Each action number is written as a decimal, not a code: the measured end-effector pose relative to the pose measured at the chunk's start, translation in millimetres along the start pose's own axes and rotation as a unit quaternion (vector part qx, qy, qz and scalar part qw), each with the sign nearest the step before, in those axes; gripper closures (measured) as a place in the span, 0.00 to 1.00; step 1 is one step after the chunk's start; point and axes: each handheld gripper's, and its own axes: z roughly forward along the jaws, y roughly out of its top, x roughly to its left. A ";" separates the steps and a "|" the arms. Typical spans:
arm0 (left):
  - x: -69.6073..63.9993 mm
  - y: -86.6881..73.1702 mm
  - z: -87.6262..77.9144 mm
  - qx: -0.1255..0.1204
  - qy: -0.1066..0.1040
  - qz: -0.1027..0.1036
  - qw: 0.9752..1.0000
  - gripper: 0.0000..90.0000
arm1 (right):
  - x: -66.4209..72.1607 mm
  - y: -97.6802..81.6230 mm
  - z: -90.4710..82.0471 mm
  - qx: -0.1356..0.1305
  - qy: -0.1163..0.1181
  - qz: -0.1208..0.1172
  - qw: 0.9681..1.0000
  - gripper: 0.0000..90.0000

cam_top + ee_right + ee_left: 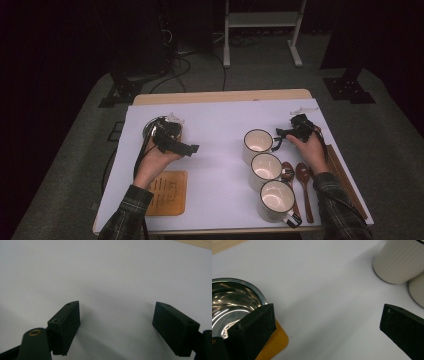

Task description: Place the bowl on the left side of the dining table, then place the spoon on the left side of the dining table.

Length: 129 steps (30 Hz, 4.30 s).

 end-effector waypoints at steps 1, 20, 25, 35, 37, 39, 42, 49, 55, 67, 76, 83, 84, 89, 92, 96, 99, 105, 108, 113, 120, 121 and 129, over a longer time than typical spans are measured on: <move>-3.6 -0.6 0.5 -0.001 -0.001 0.005 1.000 0.00 | 0.0 0.0 0.0 0.000 0.000 0.001 1.000 0.23; -59.2 -22.1 19.7 -0.002 -0.040 0.041 0.998 0.00 | 0.0 0.0 0.0 0.000 0.000 0.001 1.000 0.23; -70.5 -28.5 24.8 -0.002 -0.047 0.048 0.998 0.00 | 0.0 0.1 -0.1 0.001 0.001 0.002 1.000 0.23; -89.5 -38.2 34.9 0.006 -0.063 0.066 0.996 0.00 | -0.1 0.1 0.0 0.001 0.001 0.002 1.000 0.23; -93.8 -40.4 37.6 0.011 -0.065 0.071 0.995 0.00 | -0.1 0.2 0.0 0.001 0.001 0.004 1.000 0.23; -97.4 -42.4 40.0 0.010 -0.065 0.071 0.995 0.00 | 0.0 0.2 0.1 0.002 0.001 0.004 1.000 0.23; -103.3 -45.2 43.7 0.015 -0.068 0.075 0.995 0.00 | -0.2 0.3 0.0 0.003 0.002 0.004 1.000 0.23; -114.7 -49.5 52.7 0.023 -0.066 0.089 0.994 0.00 | -0.2 0.3 0.0 0.003 0.002 0.003 1.000 0.23; -119.0 -52.9 59.0 0.024 -0.058 0.092 0.994 0.00 | 0.0 0.2 0.0 0.002 0.001 0.003 1.000 0.23; -126.9 -60.2 72.3 0.039 -0.053 0.108 0.992 0.00 | 0.0 0.1 0.0 0.001 0.001 0.002 1.000 0.23; -128.6 -68.6 75.0 0.016 -0.053 0.116 0.992 0.00 | -0.1 0.3 0.0 0.002 0.002 0.004 1.000 0.23; -126.8 -74.6 74.8 -0.010 -0.058 0.117 0.991 0.00 | 0.0 1.0 0.0 0.004 0.001 0.003 1.000 0.23; -126.8 -74.6 74.8 -0.009 -0.058 0.116 0.991 0.00 | 0.1 1.2 0.1 0.005 0.001 0.004 1.000 0.23; -126.8 -74.8 74.8 -0.011 -0.057 0.117 0.991 0.00 | 0.0 5.2 -0.5 0.018 -0.001 0.006 1.000 0.24; -127.0 -75.0 74.7 -0.011 -0.058 0.115 0.992 0.00 | -1.3 8.2 -5.4 0.022 -0.004 0.023 0.999 0.22; -126.9 -75.1 74.7 -0.011 -0.057 0.115 0.992 0.00 | -0.2 10.3 -12.4 0.022 -0.003 0.025 0.999 0.18; -127.0 -75.1 74.6 -0.011 -0.057 0.116 0.992 0.00 | -0.1 8.4 -16.0 0.026 -0.003 0.022 0.999 0.18; -127.0 -75.1 74.7 -0.011 -0.057 0.115 0.992 0.00 | 0.1 5.7 -28.4 0.033 -0.007 0.019 0.999 0.19; -127.0 -75.1 74.7 -0.011 -0.057 0.115 0.992 0.00 | -0.1 4.3 -37.0 0.030 -0.010 0.025 0.999 0.19; -127.0 -75.1 74.8 -0.011 -0.058 0.115 0.992 0.00 | 0.8 0.6 -51.4 0.016 -0.011 0.025 0.999 0.26; -127.0 -75.1 74.8 -0.011 -0.057 0.115 0.992 0.00 | 5.9 -3.5 -67.7 0.010 -0.011 0.020 1.000 0.30; -126.9 -75.1 74.8 -0.011 -0.058 0.115 0.992 0.00 | 6.4 -4.2 -69.8 0.010 -0.012 0.018 1.000 0.31; -127.0 -75.1 74.8 -0.011 -0.057 0.116 0.992 0.00 | 11.6 -13.4 -87.2 0.013 -0.014 0.011 1.000 0.37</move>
